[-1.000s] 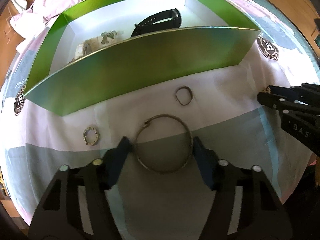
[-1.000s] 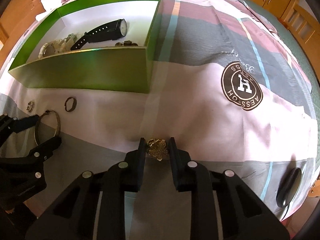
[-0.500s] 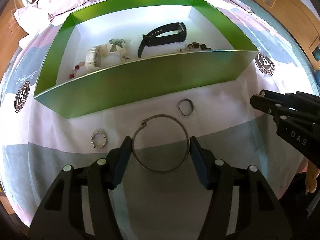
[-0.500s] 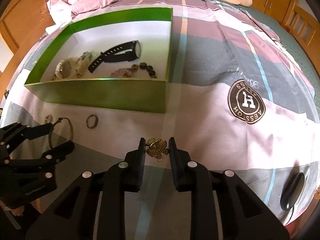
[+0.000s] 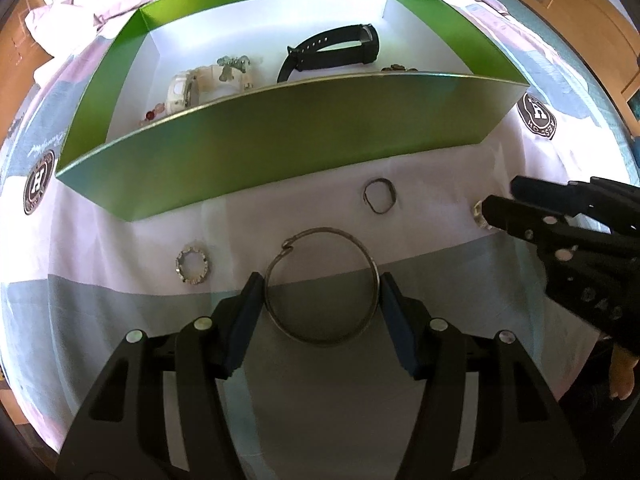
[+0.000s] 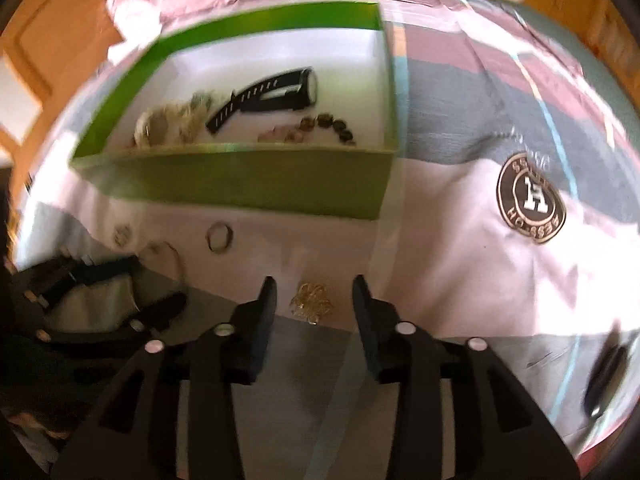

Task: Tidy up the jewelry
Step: 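Grasp the gold flower brooch with the right tool while the left grasps the silver bangle, then carry the brooch and bangle over the green box with both tools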

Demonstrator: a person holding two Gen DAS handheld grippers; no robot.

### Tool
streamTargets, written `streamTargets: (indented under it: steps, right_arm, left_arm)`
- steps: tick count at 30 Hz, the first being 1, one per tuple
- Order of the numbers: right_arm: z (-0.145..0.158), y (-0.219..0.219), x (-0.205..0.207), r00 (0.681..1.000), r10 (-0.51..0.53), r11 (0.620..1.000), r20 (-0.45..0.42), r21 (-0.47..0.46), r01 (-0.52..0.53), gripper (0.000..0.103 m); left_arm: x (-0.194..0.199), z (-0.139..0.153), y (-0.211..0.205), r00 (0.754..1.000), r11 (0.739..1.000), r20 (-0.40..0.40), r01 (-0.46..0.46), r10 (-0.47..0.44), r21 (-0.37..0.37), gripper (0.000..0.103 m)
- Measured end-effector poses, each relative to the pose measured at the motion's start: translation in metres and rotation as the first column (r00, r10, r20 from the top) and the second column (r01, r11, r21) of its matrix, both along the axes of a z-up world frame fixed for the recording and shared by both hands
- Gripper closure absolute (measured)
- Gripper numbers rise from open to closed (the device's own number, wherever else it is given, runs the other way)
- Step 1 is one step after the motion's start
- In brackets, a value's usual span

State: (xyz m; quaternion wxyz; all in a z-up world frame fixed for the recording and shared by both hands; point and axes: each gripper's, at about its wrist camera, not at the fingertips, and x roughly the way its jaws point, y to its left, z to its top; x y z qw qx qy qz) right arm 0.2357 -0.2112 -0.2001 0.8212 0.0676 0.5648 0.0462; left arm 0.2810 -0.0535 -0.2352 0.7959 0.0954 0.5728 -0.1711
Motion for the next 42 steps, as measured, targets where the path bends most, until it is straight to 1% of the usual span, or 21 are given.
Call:
streamTargets:
  steps: [3,6,9,11,13,14,28,33,35,36,38,39,40,42]
  right_arm:
    - [0.004,-0.007,0.001,0.999,-0.03,1.0,0.012,0.008,0.03,0.063]
    - [0.0,-0.006,0.002,0.999,-0.035,0.999,-0.005,-0.004,0.035,0.063]
    - [-0.003,0.002,0.002,1.0,-0.013,0.998,-0.014,-0.055,0.013,0.063]
    - [-0.003,0.002,0.0,1.0,-0.004,0.998,-0.013,-0.067,0.003,0.06]
    - [-0.003,0.002,-0.001,1.0,-0.005,0.997,-0.012,-0.071,0.004,0.055]
    - [-0.003,0.002,-0.001,1.0,-0.008,0.997,-0.013,-0.072,0.007,0.054]
    - [-0.012,0.007,0.003,0.999,0.01,0.994,-0.041,-0.106,-0.014,0.054]
    - [-0.019,0.014,0.005,0.999,0.031,0.988,-0.04,-0.151,-0.037,0.054]
    - [-0.022,0.016,0.005,0.998,0.04,0.986,-0.045,-0.162,-0.046,0.057]
    - [-0.024,0.018,0.005,0.998,0.045,0.984,-0.049,-0.168,-0.052,0.062]
    - [-0.024,0.019,0.004,0.997,0.056,0.984,-0.043,-0.169,-0.063,0.068]
    - [-0.023,0.021,0.004,0.997,0.067,0.983,-0.041,-0.17,-0.073,0.076]
    - [-0.023,0.022,0.004,0.996,0.075,0.981,-0.04,-0.174,-0.081,0.079]
    - [-0.021,0.023,0.004,0.996,0.08,0.982,-0.035,-0.17,-0.085,0.08]
  left_arm:
    - [0.002,0.001,0.001,1.0,1.0,-0.003,-0.006,0.006,-0.009,0.044]
    - [0.0,0.0,0.002,1.0,1.0,-0.001,-0.004,0.004,-0.004,0.044]
    - [0.0,0.0,0.001,1.0,1.0,0.001,-0.003,0.003,0.0,0.043]
    - [0.0,0.0,0.0,1.0,1.0,0.001,-0.004,0.004,-0.002,0.041]
    - [0.001,-0.001,-0.003,1.0,1.0,0.003,-0.005,0.005,-0.002,0.04]
    - [0.0,-0.001,-0.003,1.0,1.0,0.003,-0.004,0.004,-0.002,0.039]
    - [-0.002,-0.005,-0.008,1.0,1.0,0.01,0.004,-0.004,0.017,0.036]
    - [-0.005,-0.007,-0.011,1.0,1.0,0.02,0.008,-0.009,0.029,0.036]
    - [-0.006,-0.007,-0.014,0.999,0.999,0.028,0.015,-0.016,0.037,0.036]
    - [-0.007,-0.007,-0.015,0.999,0.999,0.031,0.017,-0.018,0.04,0.038]
    - [-0.009,-0.007,-0.018,0.999,0.998,0.041,0.024,-0.027,0.053,0.043]
    - [-0.009,-0.007,-0.018,0.999,0.998,0.045,0.027,-0.03,0.055,0.044]
    - [-0.01,-0.006,-0.019,0.998,0.998,0.049,0.032,-0.034,0.058,0.044]
    - [-0.011,-0.006,-0.02,0.998,0.998,0.055,0.034,-0.037,0.062,0.044]
